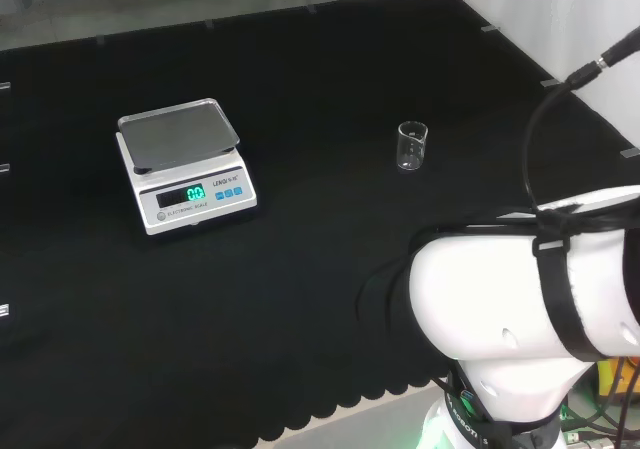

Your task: Pick up the beaker.

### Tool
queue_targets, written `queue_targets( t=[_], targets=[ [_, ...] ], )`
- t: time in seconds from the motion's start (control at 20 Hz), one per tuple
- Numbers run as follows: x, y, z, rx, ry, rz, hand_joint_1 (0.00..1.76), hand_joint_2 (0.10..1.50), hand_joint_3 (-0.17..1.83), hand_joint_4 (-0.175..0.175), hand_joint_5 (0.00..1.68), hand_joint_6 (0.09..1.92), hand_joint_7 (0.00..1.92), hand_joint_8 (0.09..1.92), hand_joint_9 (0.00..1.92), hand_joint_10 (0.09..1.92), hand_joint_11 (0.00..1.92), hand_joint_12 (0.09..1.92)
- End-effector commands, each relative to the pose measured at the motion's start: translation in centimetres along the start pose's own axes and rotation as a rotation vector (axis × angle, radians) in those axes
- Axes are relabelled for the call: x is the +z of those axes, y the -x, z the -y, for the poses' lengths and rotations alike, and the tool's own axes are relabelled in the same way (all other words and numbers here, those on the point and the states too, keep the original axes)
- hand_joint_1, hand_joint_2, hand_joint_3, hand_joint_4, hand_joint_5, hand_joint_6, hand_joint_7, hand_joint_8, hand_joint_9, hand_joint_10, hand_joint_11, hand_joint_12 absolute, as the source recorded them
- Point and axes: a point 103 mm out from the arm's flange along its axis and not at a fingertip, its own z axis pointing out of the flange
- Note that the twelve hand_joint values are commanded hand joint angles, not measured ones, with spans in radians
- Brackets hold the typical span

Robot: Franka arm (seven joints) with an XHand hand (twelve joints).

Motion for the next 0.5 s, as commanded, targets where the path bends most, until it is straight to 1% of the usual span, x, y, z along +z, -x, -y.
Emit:
queue_targets(
  t=[0.05, 0.25, 0.5],
  targets=[
    [4.9, 3.0, -3.7, 0.020, -0.082, -0.102, 0.21, 0.95, -0.03, -0.030, 0.00, 0.09, 0.00, 0.42, 0.00, 0.48, 0.00, 1.40],
    [6.3, 3.8, -5.4, 0.029, -0.092, -0.128, 0.21, 0.95, -0.03, -0.031, 0.00, 0.09, 0.00, 0.43, 0.00, 0.48, 0.00, 1.41],
    [9.0, 4.2, -7.7, 0.043, -0.102, -0.137, 0.22, 0.96, -0.03, -0.033, 0.00, 0.09, 0.00, 0.44, 0.00, 0.49, 0.00, 1.41]
  ],
)
